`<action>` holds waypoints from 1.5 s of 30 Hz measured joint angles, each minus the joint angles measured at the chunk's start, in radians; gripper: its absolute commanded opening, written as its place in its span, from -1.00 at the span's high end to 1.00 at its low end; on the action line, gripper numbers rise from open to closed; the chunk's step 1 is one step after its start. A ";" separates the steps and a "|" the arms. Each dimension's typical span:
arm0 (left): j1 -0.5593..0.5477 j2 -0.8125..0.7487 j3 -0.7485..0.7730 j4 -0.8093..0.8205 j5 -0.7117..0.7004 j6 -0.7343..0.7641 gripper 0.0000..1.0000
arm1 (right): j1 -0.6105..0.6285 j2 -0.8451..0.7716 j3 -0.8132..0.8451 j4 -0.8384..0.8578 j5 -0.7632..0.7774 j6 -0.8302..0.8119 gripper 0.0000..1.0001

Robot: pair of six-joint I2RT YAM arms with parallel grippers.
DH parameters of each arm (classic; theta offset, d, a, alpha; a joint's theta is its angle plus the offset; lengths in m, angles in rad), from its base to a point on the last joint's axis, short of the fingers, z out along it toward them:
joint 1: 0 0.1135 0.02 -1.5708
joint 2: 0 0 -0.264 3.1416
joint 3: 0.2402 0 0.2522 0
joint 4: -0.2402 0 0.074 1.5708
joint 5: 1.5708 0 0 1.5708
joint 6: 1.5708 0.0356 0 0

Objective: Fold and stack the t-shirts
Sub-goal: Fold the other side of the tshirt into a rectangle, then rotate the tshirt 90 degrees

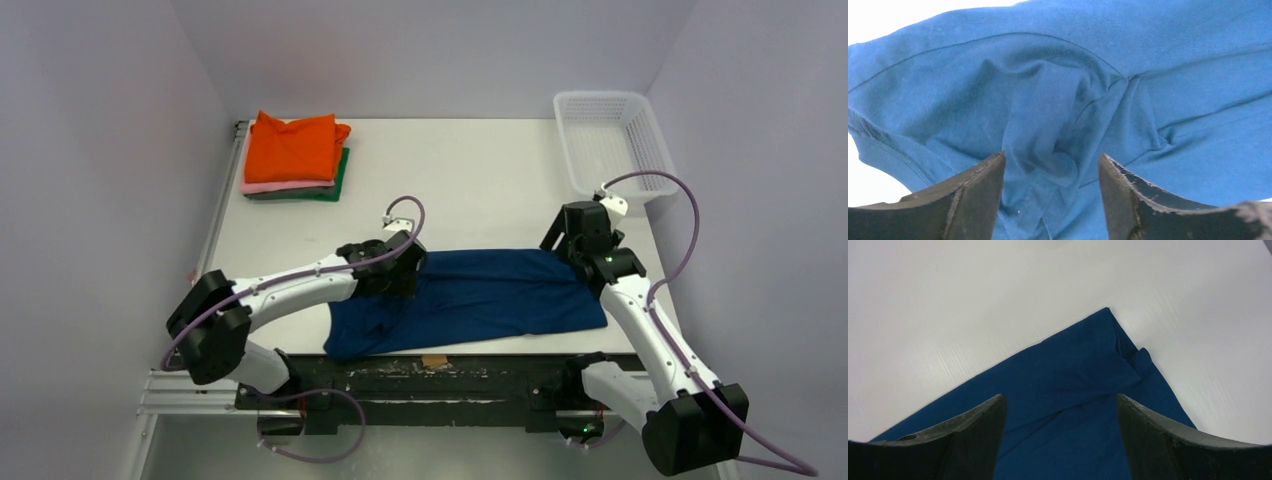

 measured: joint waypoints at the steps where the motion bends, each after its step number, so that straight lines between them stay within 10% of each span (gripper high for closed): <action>1: 0.000 0.029 0.013 -0.006 -0.002 0.003 -0.02 | 0.000 -0.006 -0.003 0.000 -0.003 -0.002 -0.55; 8: 0.003 0.185 0.084 -0.051 0.000 -0.001 0.99 | 0.000 -0.040 -0.020 -0.006 -0.005 -0.007 -0.53; 22: -0.045 0.176 0.137 -0.088 0.198 0.003 0.88 | 0.000 -0.023 -0.022 -0.026 -0.003 -0.010 -0.53; 25: -0.045 0.195 0.193 -0.098 0.204 0.003 0.72 | 0.000 -0.016 -0.022 -0.029 -0.006 -0.010 -0.53; 35: -0.045 0.220 0.215 -0.132 0.220 0.006 -0.99 | 0.000 0.001 -0.022 -0.032 -0.003 -0.010 -0.55; 45: 0.058 -0.202 -0.032 0.017 0.307 -0.001 -1.00 | -0.001 0.085 -0.036 0.099 -0.137 -0.060 -0.60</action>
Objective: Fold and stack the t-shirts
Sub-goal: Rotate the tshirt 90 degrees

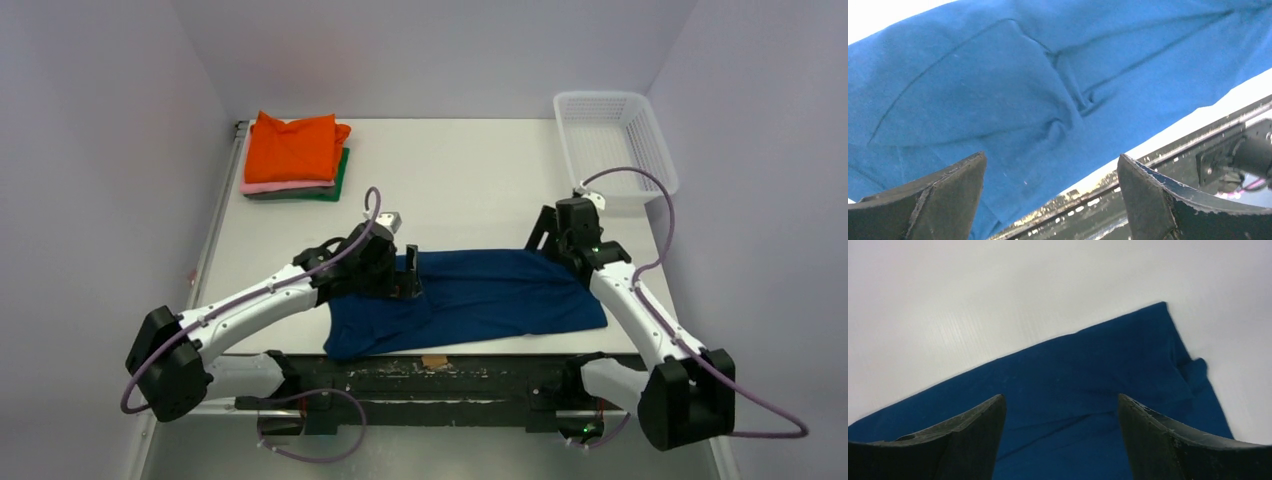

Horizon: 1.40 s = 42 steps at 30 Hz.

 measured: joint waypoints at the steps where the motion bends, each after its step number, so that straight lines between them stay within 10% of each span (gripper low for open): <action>1: 0.035 -0.001 -0.034 0.041 0.021 -0.010 -1.00 | 0.000 0.030 -0.005 0.035 -0.033 -0.004 -0.60; 14: 0.285 0.332 -0.041 0.217 0.118 -0.158 -1.00 | 0.041 0.425 0.012 0.209 -0.164 -0.021 -0.61; 25: 0.373 0.838 0.596 0.120 0.221 -0.210 -1.00 | 0.218 0.248 -0.172 0.335 -0.312 0.007 -0.78; 42: 0.374 1.397 1.349 0.262 0.562 -0.462 -1.00 | 0.614 0.424 -0.003 0.288 -0.621 -0.091 -0.85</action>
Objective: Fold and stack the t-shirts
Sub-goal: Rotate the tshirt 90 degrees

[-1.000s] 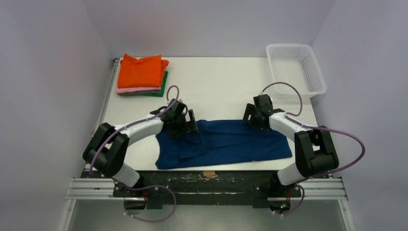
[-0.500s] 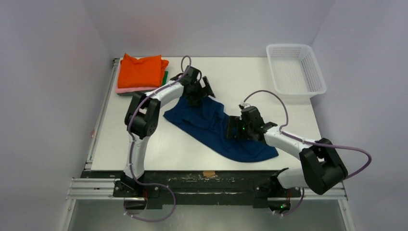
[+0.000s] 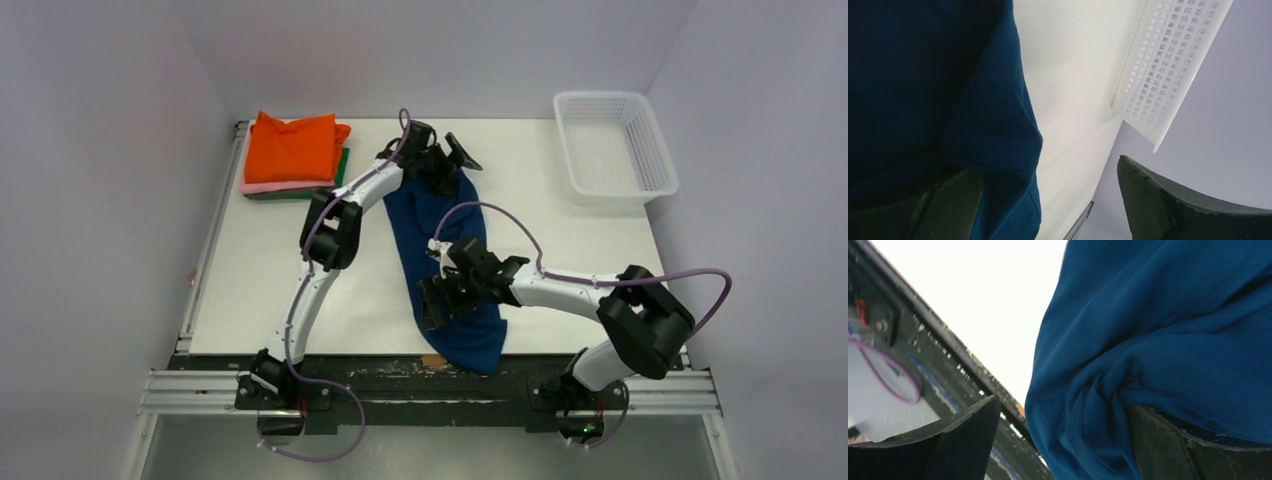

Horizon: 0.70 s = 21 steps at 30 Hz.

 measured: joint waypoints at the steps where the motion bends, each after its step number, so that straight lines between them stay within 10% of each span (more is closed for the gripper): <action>1: 0.000 0.008 0.008 0.008 0.000 -0.016 -1.00 | 0.011 0.000 0.000 -0.008 -0.021 -0.003 -0.86; 14: 0.010 0.080 0.090 0.117 0.064 -0.038 -1.00 | 0.026 -0.302 0.009 -0.323 0.283 0.064 -0.98; 21: 0.020 -0.429 -0.344 -0.040 -0.003 0.254 -1.00 | -0.027 -0.158 0.184 -0.321 0.506 0.025 -0.98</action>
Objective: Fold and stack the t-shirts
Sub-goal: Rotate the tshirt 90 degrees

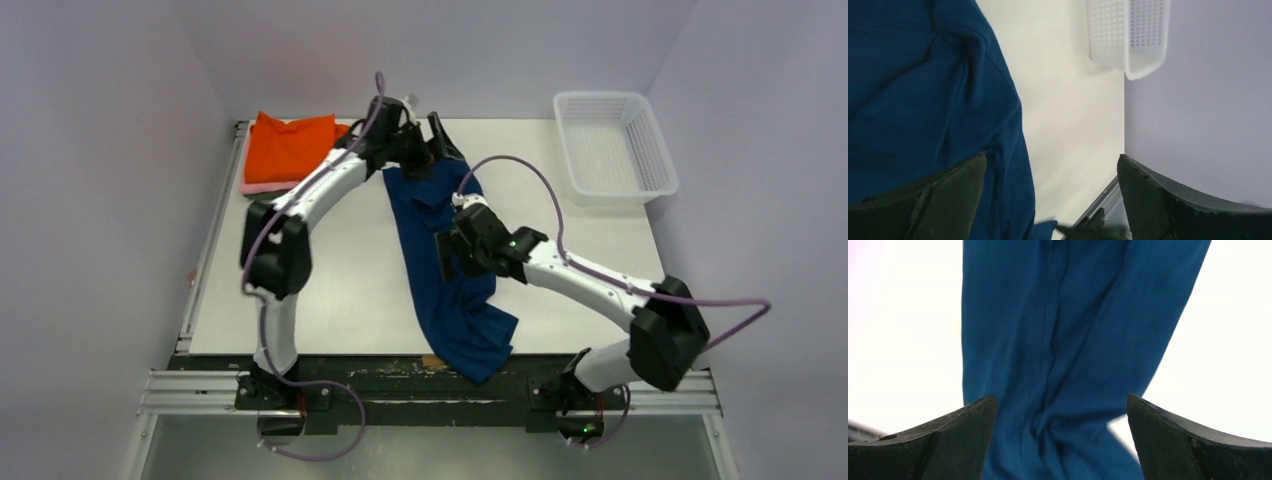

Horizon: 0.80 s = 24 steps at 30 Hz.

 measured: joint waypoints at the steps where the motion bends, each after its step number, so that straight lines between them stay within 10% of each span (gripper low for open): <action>1: 0.001 -0.121 -0.067 -0.020 -0.040 0.042 -1.00 | -0.016 0.059 0.050 0.005 0.016 -0.014 -0.98; 10: 0.052 -1.083 -0.771 -0.021 -0.497 0.211 -1.00 | -0.112 0.532 0.428 0.079 0.089 -0.154 -0.95; 16: 0.052 -1.161 -1.236 -0.146 -0.605 0.173 -1.00 | -0.154 0.739 0.565 0.067 0.076 -0.192 -0.94; 24: 0.052 -1.229 -1.333 -0.224 -0.618 0.130 -1.00 | -0.190 0.868 0.757 0.014 0.058 -0.085 -0.91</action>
